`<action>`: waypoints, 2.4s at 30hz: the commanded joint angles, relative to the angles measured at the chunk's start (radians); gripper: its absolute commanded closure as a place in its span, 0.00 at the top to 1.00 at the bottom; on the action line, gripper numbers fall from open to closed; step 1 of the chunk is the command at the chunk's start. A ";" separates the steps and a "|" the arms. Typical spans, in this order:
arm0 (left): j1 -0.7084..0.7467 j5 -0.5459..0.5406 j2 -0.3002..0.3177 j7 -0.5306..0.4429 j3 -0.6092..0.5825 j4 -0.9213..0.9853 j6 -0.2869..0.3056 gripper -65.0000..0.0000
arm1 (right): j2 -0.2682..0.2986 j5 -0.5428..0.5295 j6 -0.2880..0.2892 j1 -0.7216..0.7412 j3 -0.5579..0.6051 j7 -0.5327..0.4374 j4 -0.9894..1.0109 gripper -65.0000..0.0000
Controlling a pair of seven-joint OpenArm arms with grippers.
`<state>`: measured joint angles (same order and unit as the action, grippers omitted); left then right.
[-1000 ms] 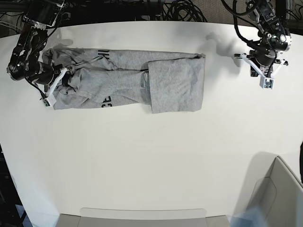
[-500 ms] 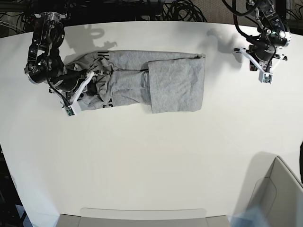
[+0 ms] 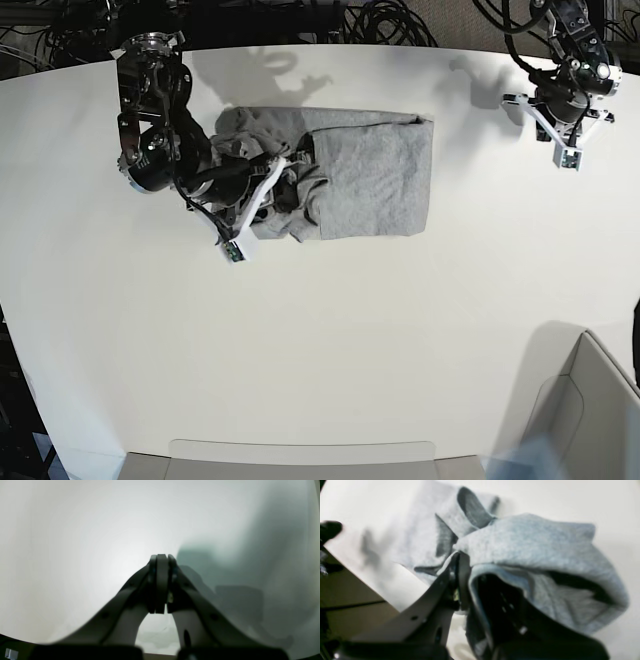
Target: Fold the T-shirt properly
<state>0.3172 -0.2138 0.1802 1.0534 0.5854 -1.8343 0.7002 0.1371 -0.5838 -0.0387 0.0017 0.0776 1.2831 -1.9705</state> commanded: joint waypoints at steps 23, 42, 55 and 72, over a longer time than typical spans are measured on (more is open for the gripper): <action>0.055 -0.009 0.011 -0.098 -0.002 -0.006 -0.002 0.00 | -0.132 -0.009 -0.135 0.209 0.304 -0.082 0.244 0.00; 0.050 -0.009 0.009 -0.097 -0.003 -0.006 -0.002 0.00 | -0.179 -0.008 -0.158 0.324 0.626 -0.276 0.555 0.26; 0.049 -0.011 0.009 -0.097 -0.003 0.057 -0.002 0.00 | -0.264 -0.009 -0.223 0.438 0.867 -0.274 0.570 0.42; 0.056 -0.011 0.002 -0.097 -0.003 0.057 -0.002 0.00 | -0.294 -0.038 -0.223 0.544 0.948 -0.297 0.600 0.41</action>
<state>0.3691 -0.2146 0.1715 0.9680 0.5793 -1.7611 0.7002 -0.1398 -0.6231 -0.2630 0.5205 1.0317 1.0019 -1.3544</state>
